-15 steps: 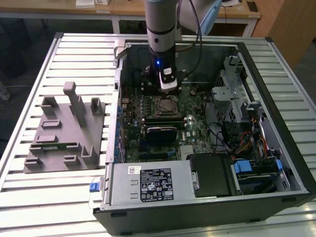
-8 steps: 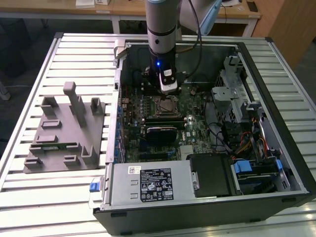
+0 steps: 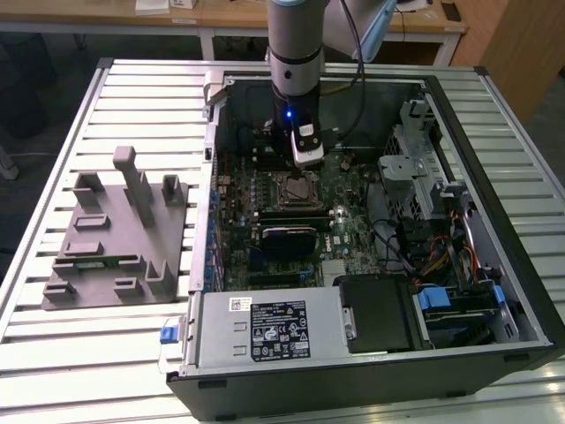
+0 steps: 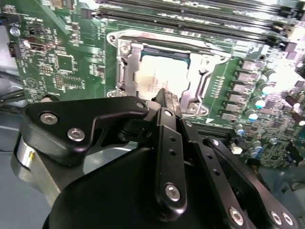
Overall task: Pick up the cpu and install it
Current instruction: 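Install the first cpu locking lever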
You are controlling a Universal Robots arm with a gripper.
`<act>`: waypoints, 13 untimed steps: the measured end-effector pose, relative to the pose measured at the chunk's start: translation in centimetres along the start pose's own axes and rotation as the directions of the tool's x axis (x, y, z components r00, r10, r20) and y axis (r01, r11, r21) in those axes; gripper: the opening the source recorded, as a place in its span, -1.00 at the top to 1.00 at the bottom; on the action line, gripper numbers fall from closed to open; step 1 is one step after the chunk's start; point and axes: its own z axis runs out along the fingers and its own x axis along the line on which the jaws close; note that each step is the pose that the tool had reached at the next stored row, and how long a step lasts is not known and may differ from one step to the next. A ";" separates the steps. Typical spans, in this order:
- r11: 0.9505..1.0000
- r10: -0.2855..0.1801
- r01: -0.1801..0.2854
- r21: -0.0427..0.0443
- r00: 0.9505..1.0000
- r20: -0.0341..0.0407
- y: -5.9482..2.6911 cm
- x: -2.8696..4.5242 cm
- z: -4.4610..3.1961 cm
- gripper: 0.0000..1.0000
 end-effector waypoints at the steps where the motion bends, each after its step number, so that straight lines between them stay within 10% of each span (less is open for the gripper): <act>1: 1.000 -0.002 0.002 0.001 1.000 -0.002 0.07 -0.17 0.02 0.79; 13: 0.996 -0.075 0.076 0.043 0.997 -0.017 0.30 -0.75 0.22 0.79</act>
